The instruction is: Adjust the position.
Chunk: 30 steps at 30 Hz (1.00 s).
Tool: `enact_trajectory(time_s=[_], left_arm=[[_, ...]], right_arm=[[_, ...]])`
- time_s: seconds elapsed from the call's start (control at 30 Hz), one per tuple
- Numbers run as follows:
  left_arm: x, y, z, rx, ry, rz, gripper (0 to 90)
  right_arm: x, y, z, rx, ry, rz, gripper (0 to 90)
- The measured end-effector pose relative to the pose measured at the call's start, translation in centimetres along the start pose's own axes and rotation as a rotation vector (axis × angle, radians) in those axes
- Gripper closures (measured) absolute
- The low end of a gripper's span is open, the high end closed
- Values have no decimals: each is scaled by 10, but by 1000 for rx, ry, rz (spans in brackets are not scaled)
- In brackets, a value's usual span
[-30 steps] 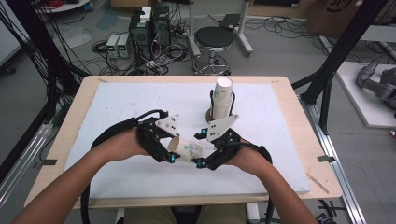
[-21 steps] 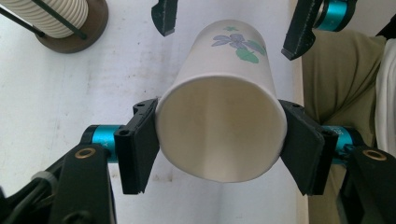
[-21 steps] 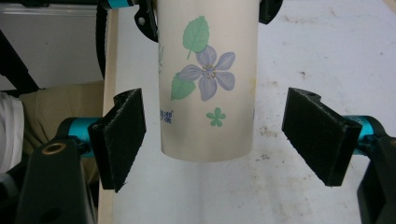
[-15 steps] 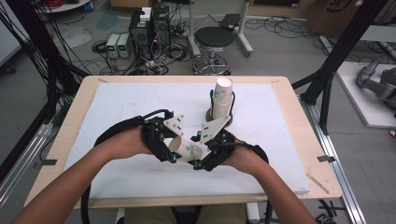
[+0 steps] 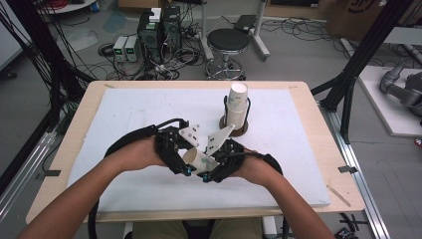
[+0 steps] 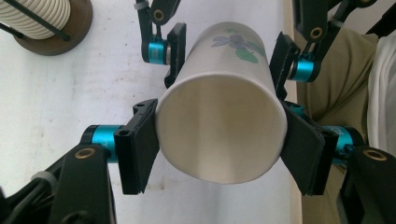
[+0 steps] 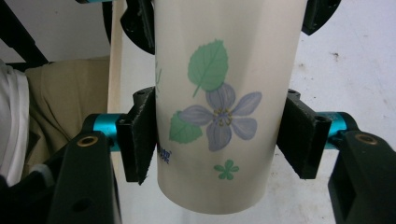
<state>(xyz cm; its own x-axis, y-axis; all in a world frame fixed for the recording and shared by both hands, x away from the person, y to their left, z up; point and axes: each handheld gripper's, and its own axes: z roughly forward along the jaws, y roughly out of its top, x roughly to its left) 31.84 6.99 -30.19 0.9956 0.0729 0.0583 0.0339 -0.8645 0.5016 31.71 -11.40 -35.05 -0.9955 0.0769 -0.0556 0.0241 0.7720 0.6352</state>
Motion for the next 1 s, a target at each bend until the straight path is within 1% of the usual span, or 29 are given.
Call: enact_trajectory(time_s=[0.07, 0.13, 0.33, 0.4, 0.47, 0.5, 0.57, 0.67, 0.73, 0.8, 0.83, 0.87, 0.9, 0.97, 1.0], left_arm=[[1, -1, 1, -8, -2, -1, 335], [1, -2, 2, -22, -4, -17, 334], [2, -5, 3, -41, -5, -27, 333], [2, -7, 3, -69, -6, -41, 318], [3, -11, 3, -118, 0, -60, 285], [3, -13, 2, -146, 9, -77, 242], [6, -19, 1, -202, 14, -109, 204], [6, -31, 0, -304, 22, -147, 199], [6, -38, 0, -346, 29, -154, 195], [5, -46, -1, -387, 32, -167, 196], [5, -49, -1, -412, 40, -175, 195], [4, -52, -2, -439, 42, -191, 195], [4, -56, -2, -459, 46, -197, 195], [3, -62, -2, -491, 65, -214, 195], [3, -65, -2, -514, 68, -231, 195]], right_arm=[[0, 0, 1, 4, 4, 4, 370], [-1, -1, 2, 8, 6, 8, 373], [-1, -1, 5, 15, 9, 23, 382], [-2, -1, 5, 15, 10, 25, 382], [-2, -2, 4, 12, 21, 36, 382], [-3, -3, 4, 11, 24, 38, 382], [-4, -5, 3, 7, 31, 52, 382], [-6, -11, 0, -26, 32, 69, 382], [-7, -15, -3, -37, 27, 83, 382], [-9, -20, -6, -46, 27, 97, 382], [-9, -23, -6, -50, 25, 104, 383], [-10, -26, -8, -56, 17, 108, 383], [-9, -28, -9, -63, 15, 119, 383], [-10, -34, -12, -88, 9, 138, 383], [-10, -37, -13, -101, 8, 148, 383]])
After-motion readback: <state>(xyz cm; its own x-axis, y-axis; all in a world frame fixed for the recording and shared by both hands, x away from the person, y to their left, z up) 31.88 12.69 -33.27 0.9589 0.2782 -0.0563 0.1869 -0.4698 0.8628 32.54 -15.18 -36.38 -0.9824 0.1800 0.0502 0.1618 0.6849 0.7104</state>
